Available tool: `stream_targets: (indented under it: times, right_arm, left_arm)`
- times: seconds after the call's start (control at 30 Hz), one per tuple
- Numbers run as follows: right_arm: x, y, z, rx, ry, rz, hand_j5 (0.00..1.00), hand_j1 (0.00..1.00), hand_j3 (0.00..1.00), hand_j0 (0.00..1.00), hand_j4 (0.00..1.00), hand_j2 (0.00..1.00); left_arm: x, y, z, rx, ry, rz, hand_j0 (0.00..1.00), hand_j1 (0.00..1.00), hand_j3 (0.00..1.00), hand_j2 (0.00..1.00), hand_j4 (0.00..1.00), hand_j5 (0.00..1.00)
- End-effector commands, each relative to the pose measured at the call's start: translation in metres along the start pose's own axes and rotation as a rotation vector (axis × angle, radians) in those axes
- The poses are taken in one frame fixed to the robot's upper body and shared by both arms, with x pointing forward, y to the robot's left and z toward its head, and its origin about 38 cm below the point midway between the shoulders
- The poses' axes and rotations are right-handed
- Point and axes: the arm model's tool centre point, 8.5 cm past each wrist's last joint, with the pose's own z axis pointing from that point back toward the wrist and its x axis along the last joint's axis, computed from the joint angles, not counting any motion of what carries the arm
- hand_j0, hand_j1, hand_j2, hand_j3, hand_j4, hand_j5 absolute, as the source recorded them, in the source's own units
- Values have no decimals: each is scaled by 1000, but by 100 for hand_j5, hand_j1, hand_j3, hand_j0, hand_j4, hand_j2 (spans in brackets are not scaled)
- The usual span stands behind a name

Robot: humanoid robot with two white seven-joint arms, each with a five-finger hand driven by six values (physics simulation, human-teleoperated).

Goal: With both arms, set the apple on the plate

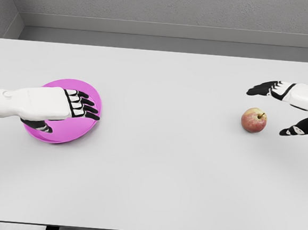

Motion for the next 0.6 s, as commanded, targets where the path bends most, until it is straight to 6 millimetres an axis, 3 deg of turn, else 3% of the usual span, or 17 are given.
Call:
stream_targets:
  times: [0.0, 0.4, 0.5, 0.57]
  right_arm:
    - [-3, 2, -2, -13, 0, -19, 100, 100, 100, 100, 100, 100]
    - [-8, 6, -16, -15, 9, 13, 100, 100, 100, 100, 100, 100]
    - [-6, -3, -19, -27, 3, 40, 100, 100, 100, 100, 100, 100]
    - [-17, 4, -17, -15, 42, 32, 100, 100, 100, 100, 100, 100]
  left_arm:
    - [0, 0, 0, 2, 0, 5, 100, 100, 100, 100, 100, 100]
    - [0, 0, 0, 1, 0, 6, 100, 100, 100, 100, 100, 100]
    - [0, 0, 0, 1, 0, 6, 100, 100, 100, 100, 100, 100]
    - [0, 0, 0, 3, 0, 6, 100, 100, 100, 100, 100, 100]
